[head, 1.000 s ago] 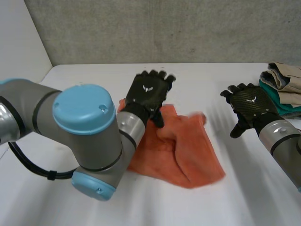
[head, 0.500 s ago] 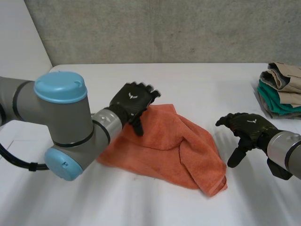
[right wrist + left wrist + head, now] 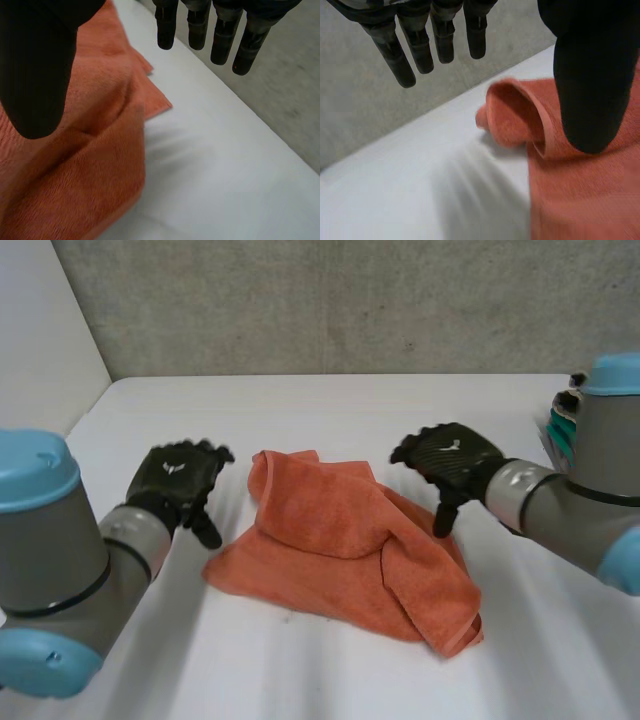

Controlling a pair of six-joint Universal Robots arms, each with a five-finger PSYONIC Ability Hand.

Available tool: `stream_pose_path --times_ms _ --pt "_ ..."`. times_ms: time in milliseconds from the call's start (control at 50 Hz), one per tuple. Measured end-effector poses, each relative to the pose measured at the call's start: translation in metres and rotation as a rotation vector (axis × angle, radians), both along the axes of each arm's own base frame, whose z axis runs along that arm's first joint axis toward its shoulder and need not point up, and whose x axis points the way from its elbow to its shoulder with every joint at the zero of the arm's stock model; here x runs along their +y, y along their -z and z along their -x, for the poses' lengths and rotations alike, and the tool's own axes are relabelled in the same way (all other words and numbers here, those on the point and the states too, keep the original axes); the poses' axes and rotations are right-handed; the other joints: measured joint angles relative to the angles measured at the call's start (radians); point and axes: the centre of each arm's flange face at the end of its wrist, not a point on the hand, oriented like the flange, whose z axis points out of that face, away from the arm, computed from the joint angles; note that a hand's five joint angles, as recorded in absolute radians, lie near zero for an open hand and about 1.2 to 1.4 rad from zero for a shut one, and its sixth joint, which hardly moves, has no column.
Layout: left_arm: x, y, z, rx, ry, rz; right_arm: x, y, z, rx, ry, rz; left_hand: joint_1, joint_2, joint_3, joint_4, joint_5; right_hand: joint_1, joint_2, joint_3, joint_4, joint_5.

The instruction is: Fold the laundry.

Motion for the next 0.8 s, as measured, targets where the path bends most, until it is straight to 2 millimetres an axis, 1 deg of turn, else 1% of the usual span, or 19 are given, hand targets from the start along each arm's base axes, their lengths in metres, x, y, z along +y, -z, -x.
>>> stream_pose_path --times_ms 20,140,200,280,440,600,700,800 --pt "0.004 0.006 -0.004 0.002 -0.012 -0.029 0.001 0.002 -0.009 0.019 -0.041 0.016 0.014 0.015 0.016 0.016 0.015 0.0 0.0 0.0 0.0 0.0" --pt "0.016 0.028 -0.014 -0.005 -0.038 -0.134 0.006 0.013 -0.037 0.089 -0.183 0.082 0.045 0.048 0.049 0.05 0.049 0.0 0.0 0.0 0.0 0.0" --pt "0.02 0.039 -0.015 -0.016 -0.041 -0.182 0.008 0.023 -0.045 0.121 -0.228 0.1 0.059 0.063 0.065 0.064 0.065 0.0 0.0 0.0 0.0 0.0" --pt "0.02 0.049 -0.014 -0.029 -0.04 -0.217 0.013 0.033 -0.052 0.145 -0.258 0.101 0.097 0.1 0.106 0.102 0.103 0.0 0.0 0.0 0.0 0.0" --pt "0.014 0.064 -0.011 -0.045 -0.037 -0.245 0.018 0.045 -0.054 0.163 -0.262 0.073 0.108 0.118 0.121 0.119 0.119 0.0 0.0 0.0 0.0 0.0" --pt "-0.001 0.086 -0.004 -0.068 -0.052 -0.256 0.016 0.054 -0.05 0.181 -0.21 0.071 0.178 0.175 0.182 0.179 0.18 0.0 0.0 0.0 0.0 0.0" --pt "-0.009 0.091 -0.002 -0.074 -0.075 -0.236 0.014 0.057 -0.048 0.187 -0.19 0.078 0.271 0.262 0.267 0.266 0.262 0.0 0.0 0.0 0.0 0.0" --pt "-0.015 0.092 0.001 -0.068 -0.083 -0.207 0.015 0.059 -0.046 0.191 -0.185 0.074 0.339 0.334 0.338 0.336 0.326 0.0 0.0 0.0 0.0 0.0"
